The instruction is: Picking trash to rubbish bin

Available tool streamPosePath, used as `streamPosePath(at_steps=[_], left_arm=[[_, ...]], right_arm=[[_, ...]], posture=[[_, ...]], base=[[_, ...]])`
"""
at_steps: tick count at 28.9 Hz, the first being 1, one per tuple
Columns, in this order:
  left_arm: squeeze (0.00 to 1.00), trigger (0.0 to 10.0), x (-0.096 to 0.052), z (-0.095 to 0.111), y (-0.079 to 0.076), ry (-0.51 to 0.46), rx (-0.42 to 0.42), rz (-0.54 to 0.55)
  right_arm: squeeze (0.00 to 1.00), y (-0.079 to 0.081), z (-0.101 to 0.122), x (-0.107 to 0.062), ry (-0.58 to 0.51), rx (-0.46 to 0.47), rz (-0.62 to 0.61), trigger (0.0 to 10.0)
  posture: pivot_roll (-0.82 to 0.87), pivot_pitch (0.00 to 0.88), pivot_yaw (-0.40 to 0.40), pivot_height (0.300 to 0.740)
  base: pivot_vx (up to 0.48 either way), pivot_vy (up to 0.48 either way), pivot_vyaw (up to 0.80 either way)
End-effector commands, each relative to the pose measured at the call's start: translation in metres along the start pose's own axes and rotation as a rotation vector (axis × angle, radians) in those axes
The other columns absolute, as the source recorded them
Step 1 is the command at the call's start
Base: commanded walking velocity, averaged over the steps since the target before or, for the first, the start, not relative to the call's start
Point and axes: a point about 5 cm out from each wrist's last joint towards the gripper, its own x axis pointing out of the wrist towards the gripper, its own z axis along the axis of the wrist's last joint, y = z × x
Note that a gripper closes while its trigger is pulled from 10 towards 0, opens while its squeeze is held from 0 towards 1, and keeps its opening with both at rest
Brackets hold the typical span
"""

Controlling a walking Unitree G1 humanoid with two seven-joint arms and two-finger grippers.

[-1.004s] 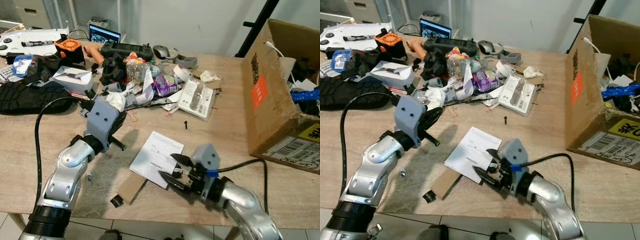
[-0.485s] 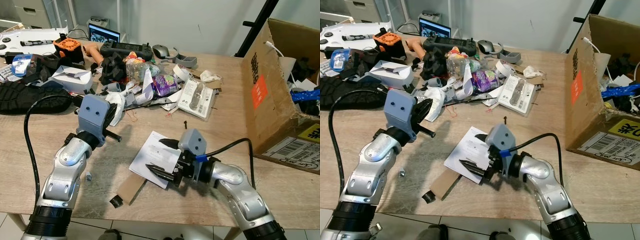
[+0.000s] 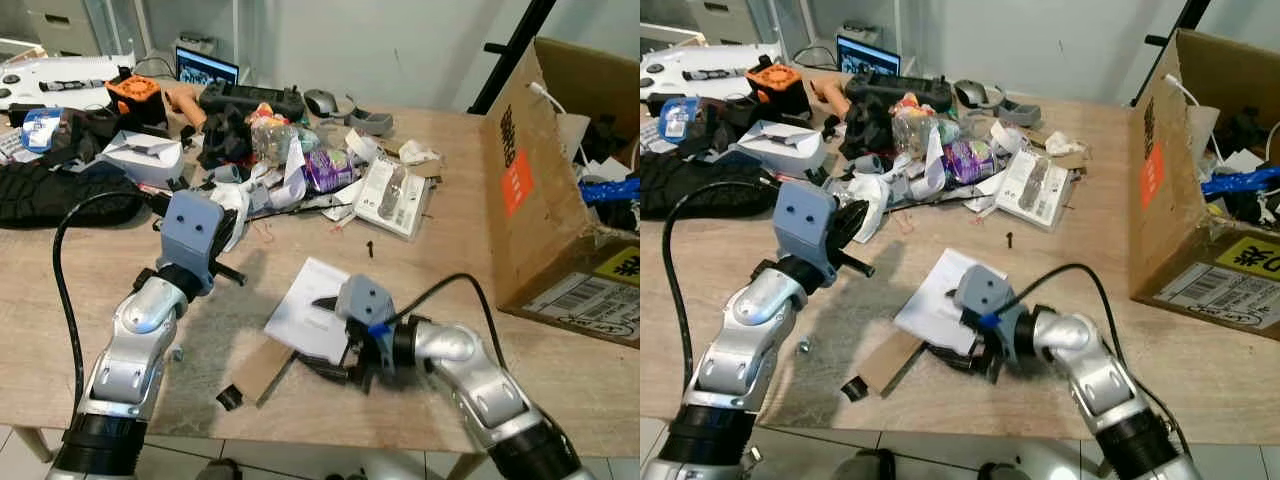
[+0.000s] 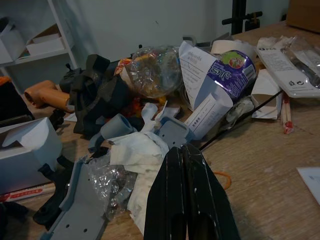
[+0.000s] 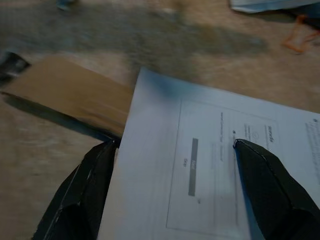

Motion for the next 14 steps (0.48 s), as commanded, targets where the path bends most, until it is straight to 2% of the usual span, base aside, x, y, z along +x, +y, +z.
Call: streamPosePath(at_steps=[1,5,6,7,8,9,10,11,14], left_arm=[[0.00,10.0,-0.0029,-0.0010,-0.0060,0.005,-0.004,-0.013],[0.00,10.0,-0.0022,-0.0020,-0.0074,0.006,-0.001,-0.020],[0.00,10.0,-0.0026,-0.0018,-0.0079,0.005,-0.002,-0.021],[0.00,10.0,-0.0025,-0.0018,-0.0085,0.005,-0.003,-0.023],[0.00,10.0,-0.0025,-0.0018,-0.0085,0.005,-0.003,-0.023],[0.00,10.0,-0.0016,-0.0019,-0.0088,0.006,-0.003,-0.026],[0.00,10.0,-0.0016,-0.0019,-0.0088,0.006,-0.003,-0.026],[0.00,10.0,-0.0009,-0.0021,-0.0093,0.006,-0.002,-0.029],[0.00,10.0,-0.0004,-0.0018,-0.0113,0.003,-0.006,-0.033]], right_arm=[[0.00,0.0007,-0.0254,-0.0062,0.131,0.031,-0.034,10.0],[0.00,-0.0057,-0.0267,-0.0075,0.145,0.015,-0.075,10.0],[0.00,-0.0060,-0.0264,-0.0077,0.142,0.012,-0.083,10.0],[0.00,-0.0062,-0.0255,-0.0078,0.129,0.021,-0.094,2.8],[0.00,-0.0062,-0.0255,-0.0078,0.129,0.021,-0.094,2.8],[0.00,-0.0067,-0.0247,-0.0076,0.118,0.031,-0.101,0.7],[0.00,-0.0067,-0.0247,-0.0076,0.118,0.031,-0.101,0.7],[0.00,-0.0056,-0.0249,-0.0069,0.114,0.033,-0.096,0.0],[0.00,-0.0017,-0.0248,-0.0057,0.100,0.049,-0.089,0.0]], posture=[[0.03,0.218,-0.069,0.740],[0.03,0.233,-0.068,0.740],[0.03,0.214,-0.063,0.740],[0.03,0.214,-0.063,0.740],[0.03,0.214,-0.063,0.740],[0.03,0.215,-0.065,0.740],[0.03,0.215,-0.065,0.740],[0.03,0.226,-0.064,0.740],[0.03,0.210,-0.060,0.740]], base=[[0.000,0.000,0.00],[0.000,0.000,0.00],[0.000,0.000,0.00],[0.000,0.000,0.00],[0.000,0.000,0.00],[0.000,0.000,0.00],[0.000,0.000,0.00],[0.000,0.000,0.00],[0.000,0.000,0.00]])
